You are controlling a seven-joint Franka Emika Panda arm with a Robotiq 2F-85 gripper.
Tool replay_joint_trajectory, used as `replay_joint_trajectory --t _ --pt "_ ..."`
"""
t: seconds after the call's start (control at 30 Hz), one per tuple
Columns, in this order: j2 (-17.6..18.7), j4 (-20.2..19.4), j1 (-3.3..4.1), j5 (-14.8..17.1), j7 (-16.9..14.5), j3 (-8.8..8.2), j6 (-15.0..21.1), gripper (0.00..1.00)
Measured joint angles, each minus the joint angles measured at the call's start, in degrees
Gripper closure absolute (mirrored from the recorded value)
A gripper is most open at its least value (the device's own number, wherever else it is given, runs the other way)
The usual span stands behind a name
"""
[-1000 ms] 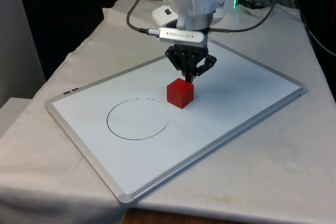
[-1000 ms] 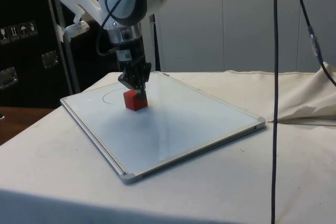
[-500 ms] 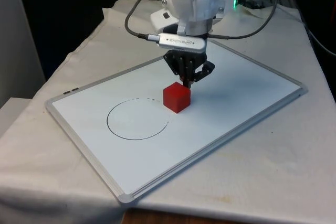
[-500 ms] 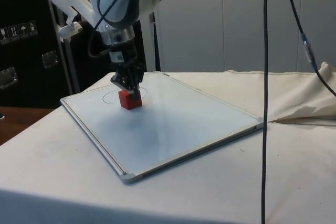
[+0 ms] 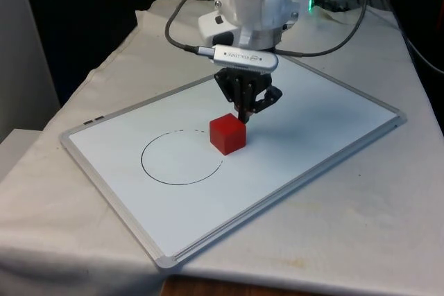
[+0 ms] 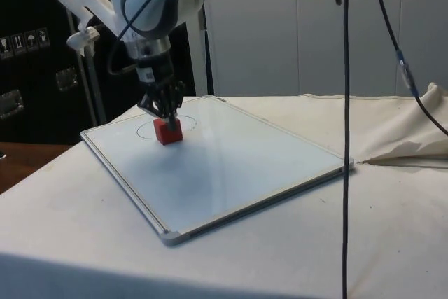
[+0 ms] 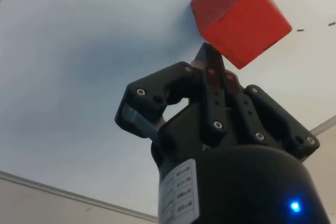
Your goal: Push the cube into the marked area.
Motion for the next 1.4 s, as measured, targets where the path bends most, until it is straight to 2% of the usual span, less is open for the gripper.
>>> replay_joint_trajectory --t 0.6,0.9,1.4 --pt "4.53 7.28 -0.11 -0.17 3.38 -0.74 -1.72 1.0" --pt "6.7 10.83 -0.11 -0.8 5.21 -1.95 -3.38 1.0" --pt "7.51 12.61 -0.06 -3.72 8.37 -3.78 -4.58 1.0"
